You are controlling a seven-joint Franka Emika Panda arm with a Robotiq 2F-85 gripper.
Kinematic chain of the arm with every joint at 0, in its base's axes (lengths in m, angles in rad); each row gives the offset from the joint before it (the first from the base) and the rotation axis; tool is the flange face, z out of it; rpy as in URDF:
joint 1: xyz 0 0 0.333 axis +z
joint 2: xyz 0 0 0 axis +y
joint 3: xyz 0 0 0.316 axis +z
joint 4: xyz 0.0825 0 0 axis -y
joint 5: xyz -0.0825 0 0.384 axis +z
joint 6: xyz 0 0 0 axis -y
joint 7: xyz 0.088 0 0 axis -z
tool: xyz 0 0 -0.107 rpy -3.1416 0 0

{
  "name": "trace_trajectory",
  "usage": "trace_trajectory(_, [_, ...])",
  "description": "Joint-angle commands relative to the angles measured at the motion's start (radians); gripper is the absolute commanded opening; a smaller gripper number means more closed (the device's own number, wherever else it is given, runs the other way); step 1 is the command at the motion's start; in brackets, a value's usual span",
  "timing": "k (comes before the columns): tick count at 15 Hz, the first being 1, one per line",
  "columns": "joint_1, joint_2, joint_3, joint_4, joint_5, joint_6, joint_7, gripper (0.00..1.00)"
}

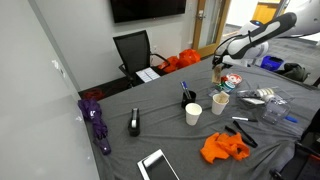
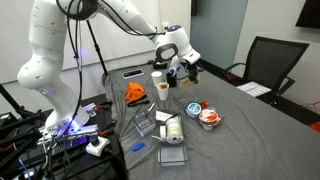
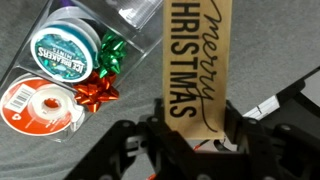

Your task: Move the wooden object from the clear container to the white cup

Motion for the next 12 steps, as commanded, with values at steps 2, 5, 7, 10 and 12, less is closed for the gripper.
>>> trace_trajectory(2, [-0.099, -0.13, 0.198, -0.142, 0.231, 0.103, -0.116, 0.31])
trace_trajectory(5, [-0.23, -0.147, 0.428, -0.158, 0.498, 0.199, -0.352, 0.31])
trace_trajectory(7, [-0.334, -0.14, 0.578, -0.147, 0.616, 0.213, -0.511, 0.31])
trace_trajectory(10, [-0.481, -0.138, 0.746, -0.174, 0.737, 0.189, -0.738, 0.31])
trace_trajectory(12, [-0.551, -0.143, 0.806, -0.216, 0.798, 0.171, -0.872, 0.31])
